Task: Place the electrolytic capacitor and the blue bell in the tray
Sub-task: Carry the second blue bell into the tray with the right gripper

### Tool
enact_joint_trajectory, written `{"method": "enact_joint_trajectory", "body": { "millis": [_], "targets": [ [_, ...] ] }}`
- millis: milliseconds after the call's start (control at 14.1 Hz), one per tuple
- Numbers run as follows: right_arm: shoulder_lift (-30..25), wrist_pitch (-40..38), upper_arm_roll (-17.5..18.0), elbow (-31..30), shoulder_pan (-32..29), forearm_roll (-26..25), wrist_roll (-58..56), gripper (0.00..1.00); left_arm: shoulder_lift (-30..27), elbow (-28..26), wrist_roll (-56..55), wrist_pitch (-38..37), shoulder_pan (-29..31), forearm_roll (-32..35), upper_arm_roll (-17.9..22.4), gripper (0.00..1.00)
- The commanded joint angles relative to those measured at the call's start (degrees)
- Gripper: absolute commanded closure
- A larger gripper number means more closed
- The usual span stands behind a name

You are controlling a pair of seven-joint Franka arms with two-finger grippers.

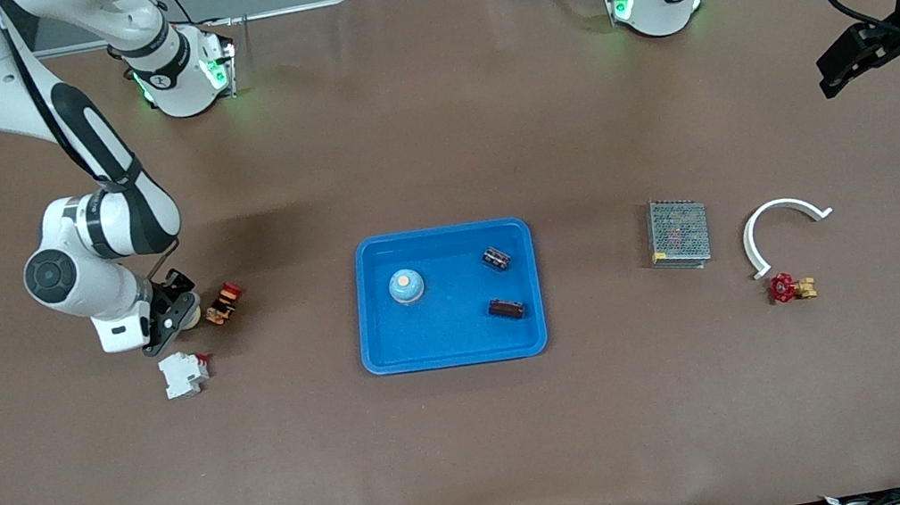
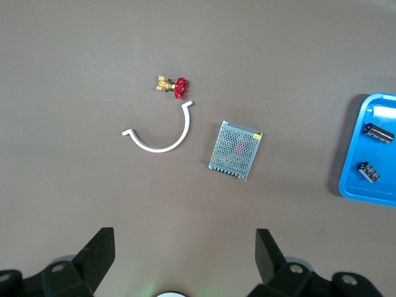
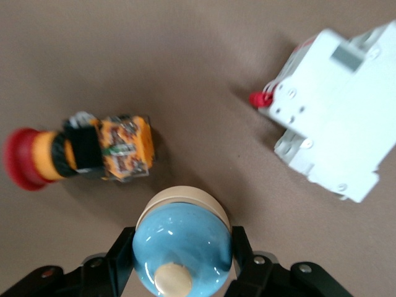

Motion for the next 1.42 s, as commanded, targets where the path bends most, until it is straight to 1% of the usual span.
{"method": "enact_joint_trajectory", "body": {
  "millis": [0,142,284,355,426,639,781,923,1136,1349],
  "targets": [
    [-3.2,-13.3,0.1,7.9,2.1,1.2,7.2,0.67,-4.5,-5.7,0.7,3.0,-1.1,-0.8,1.0,0.0],
    [-3.9,-20.0,0.2,13.2,3.5,1.2,12.7,0.67,-4.6,-5.4,0.7,2.7,-1.0,-0.8,1.0,0.0],
    [-3.9,-25.3,0.3,18.5,6.3,1.5,20.6,0.67,-4.5,-5.4,0.8,2.8,-0.8,-0.6,0.8,0.0],
    [-3.8,-27.1,0.3,21.0,8.3,1.7,25.4,0.67,-4.5,-5.4,0.8,2.8,-0.7,-0.7,0.7,0.0],
    [-3.7,-28.3,0.2,22.8,10.3,3.1,30.5,0.67,-4.5,-5.5,0.8,2.8,-0.7,-0.7,0.6,0.0],
    [-3.1,-26.7,0.1,25.5,15.6,6.4,44.9,0.67,-4.1,-5.5,0.8,2.9,-0.9,-0.6,0.5,0.0],
    [-1.5,-24.7,0.1,27.7,19.7,6.6,54.8,0.67,-3.9,-5.6,0.8,2.9,-1.0,-0.6,0.3,0.0],
    [-0.2,-21.3,0.1,27.9,22.0,6.6,60.8,0.68,-3.9,-5.6,0.8,2.9,-0.9,-0.7,0.3,0.0],
    [3.4,-14.5,0.1,28.4,23.7,6.7,66.8,0.68,-3.9,-5.5,0.8,3.0,-1.1,-0.5,0.3,0.0],
    [9.5,-13.6,0.1,34.2,26.6,6.5,76.4,0.68,-3.9,-5.6,1.1,3.0,-1.2,-0.4,0.3,0.0]
  ]
}}
